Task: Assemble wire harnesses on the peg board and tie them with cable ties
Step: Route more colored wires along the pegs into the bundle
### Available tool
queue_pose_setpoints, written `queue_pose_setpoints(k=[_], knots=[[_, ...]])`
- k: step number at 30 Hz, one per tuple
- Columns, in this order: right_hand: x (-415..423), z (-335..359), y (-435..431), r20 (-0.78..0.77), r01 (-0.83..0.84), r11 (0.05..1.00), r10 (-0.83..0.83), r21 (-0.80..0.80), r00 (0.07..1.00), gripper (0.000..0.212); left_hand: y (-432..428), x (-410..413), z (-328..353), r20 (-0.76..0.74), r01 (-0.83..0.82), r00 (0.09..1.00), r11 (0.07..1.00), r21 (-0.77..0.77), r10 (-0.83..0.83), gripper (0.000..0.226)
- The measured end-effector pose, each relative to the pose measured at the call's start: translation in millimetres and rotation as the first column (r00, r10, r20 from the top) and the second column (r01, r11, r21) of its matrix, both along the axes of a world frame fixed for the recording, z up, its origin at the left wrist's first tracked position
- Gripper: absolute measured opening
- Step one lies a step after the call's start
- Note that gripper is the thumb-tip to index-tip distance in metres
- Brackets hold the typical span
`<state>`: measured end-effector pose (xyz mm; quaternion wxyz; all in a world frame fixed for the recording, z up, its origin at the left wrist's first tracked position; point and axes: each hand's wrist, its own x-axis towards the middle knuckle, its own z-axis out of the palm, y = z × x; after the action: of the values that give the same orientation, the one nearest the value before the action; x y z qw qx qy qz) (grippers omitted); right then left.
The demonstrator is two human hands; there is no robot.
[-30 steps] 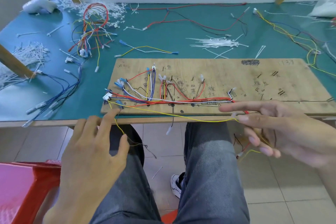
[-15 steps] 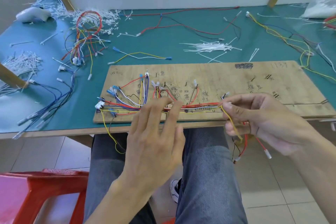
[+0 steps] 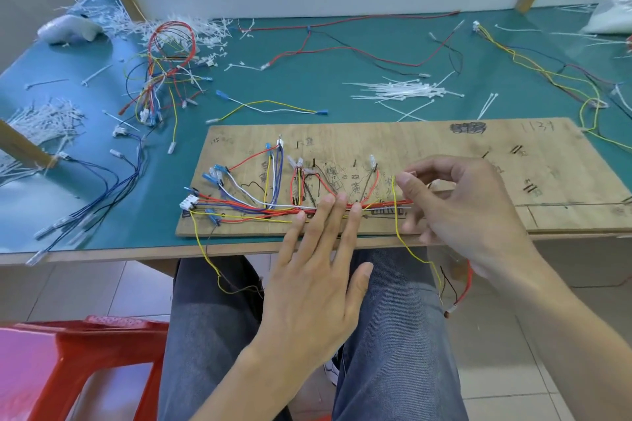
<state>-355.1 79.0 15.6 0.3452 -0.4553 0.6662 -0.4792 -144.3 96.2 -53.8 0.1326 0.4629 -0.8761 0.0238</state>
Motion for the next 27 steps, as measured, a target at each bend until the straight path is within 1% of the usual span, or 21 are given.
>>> queue_pose_setpoints(k=[2,4,6,10,13,15,20,23,25,27], knots=[[4.8,-1.3,-11.2,-0.218,-0.007,0.999,-0.005,-0.054,0.976,0.013,-1.7,0.0,-0.7,0.006,-0.005,1.0,1.0,-0.002,0.005,0.069],[10.3,-1.8,-24.1,-0.415,-0.01,0.994,-0.035,-0.106,0.909,0.017,-2.4,-0.7,-0.4,0.003,-0.011,1.0,1.0,-0.002,0.011,0.068],[15.5,-3.1,-37.3,-0.526,-0.004,0.994,-0.052,-0.106,0.849,0.016,-2.4,-1.2,0.0,-0.002,-0.017,1.0,1.0,-0.006,0.017,0.066],[27.5,-8.0,-55.9,-0.67,-0.019,0.998,-0.031,-0.068,0.742,0.015,-4.1,-2.3,3.2,-0.01,-0.026,1.0,0.999,-0.031,0.026,0.059],[34.3,-11.5,-63.0,-0.72,-0.006,0.997,-0.05,-0.075,0.692,0.014,-4.2,-5.1,7.4,-0.031,-0.023,0.999,1.0,-0.017,0.022,0.057],[35.3,-12.4,-67.8,-0.725,-0.001,0.999,-0.026,-0.036,0.688,0.014,-3.1,-8.7,10.2,-0.08,-0.036,0.996,0.999,0.036,0.039,0.059],[34.3,-7.4,-77.5,-0.684,0.009,0.999,0.027,0.049,0.729,0.017,-3.7,-9.9,15.8,-0.169,-0.032,0.984,0.99,0.139,0.056,0.056],[29.8,-5.4,-81.9,-0.657,0.021,0.995,0.05,0.099,0.752,0.017,-5.6,-7.8,17.1,-0.181,-0.027,0.982,0.989,0.148,0.054,0.053],[26.1,-7.0,-81.9,-0.629,0.034,0.994,0.042,0.108,0.776,0.016,-6.7,-6.6,15.9,-0.188,-0.018,0.981,0.989,0.145,0.045,0.052],[26.7,-10.0,-80.5,-0.632,0.05,0.993,0.027,0.103,0.775,0.017,-7.9,-5.3,14.6,-0.203,-0.018,0.978,0.99,0.137,0.045,0.051]])
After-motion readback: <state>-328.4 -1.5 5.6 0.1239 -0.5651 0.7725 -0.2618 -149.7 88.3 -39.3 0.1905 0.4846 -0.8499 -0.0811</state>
